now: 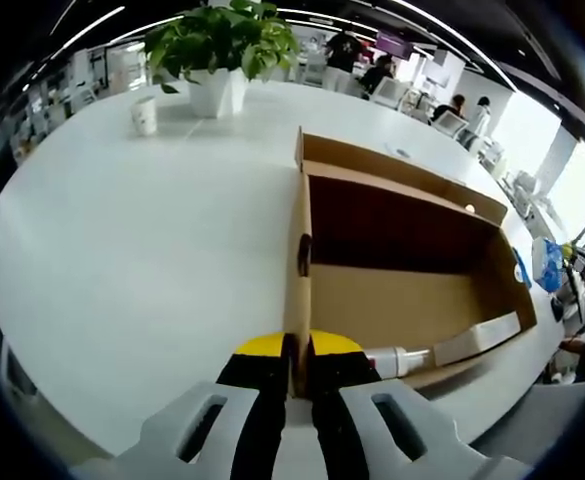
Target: Operate the shoe box by opening the lid, removing the specified soft item, and placing it in the target area until the item is outside and the box remains undamaged.
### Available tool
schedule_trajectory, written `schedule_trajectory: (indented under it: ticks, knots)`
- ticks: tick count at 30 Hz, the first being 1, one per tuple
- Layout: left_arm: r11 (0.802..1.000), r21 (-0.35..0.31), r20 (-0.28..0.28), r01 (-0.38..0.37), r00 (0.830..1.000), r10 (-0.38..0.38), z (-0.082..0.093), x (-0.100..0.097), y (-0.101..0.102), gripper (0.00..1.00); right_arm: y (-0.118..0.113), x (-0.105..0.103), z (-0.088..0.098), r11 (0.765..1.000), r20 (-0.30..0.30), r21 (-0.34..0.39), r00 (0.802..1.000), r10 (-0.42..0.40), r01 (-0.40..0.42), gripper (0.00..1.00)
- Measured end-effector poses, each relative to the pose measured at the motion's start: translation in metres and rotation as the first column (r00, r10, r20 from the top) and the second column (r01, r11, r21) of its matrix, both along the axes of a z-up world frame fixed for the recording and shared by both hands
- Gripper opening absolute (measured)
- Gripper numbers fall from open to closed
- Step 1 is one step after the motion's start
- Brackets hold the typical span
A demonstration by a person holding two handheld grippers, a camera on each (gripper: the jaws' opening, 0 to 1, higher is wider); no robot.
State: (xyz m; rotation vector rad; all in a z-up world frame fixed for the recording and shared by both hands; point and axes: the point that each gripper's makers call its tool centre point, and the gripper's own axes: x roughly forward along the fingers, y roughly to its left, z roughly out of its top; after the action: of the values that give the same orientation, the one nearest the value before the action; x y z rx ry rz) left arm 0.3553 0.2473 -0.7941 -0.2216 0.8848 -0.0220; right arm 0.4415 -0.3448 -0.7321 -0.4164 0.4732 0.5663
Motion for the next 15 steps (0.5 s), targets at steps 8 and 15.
schedule_trajectory:
  ticks: [8, 15]
  knots:
    - [1.0, 0.001, 0.002, 0.0, 1.0, 0.0, 0.0, 0.0, 0.0, 0.04, -0.017, -0.005, -0.034, 0.998, -0.077, 0.003, 0.995, -0.065, 0.066, 0.0]
    - [1.0, 0.011, -0.001, 0.003, 1.0, -0.003, -0.001, 0.001, 0.001, 0.04, -0.028, -0.006, -0.049, 0.989, -0.112, 0.011, 0.983, -0.148, 0.15, 0.0]
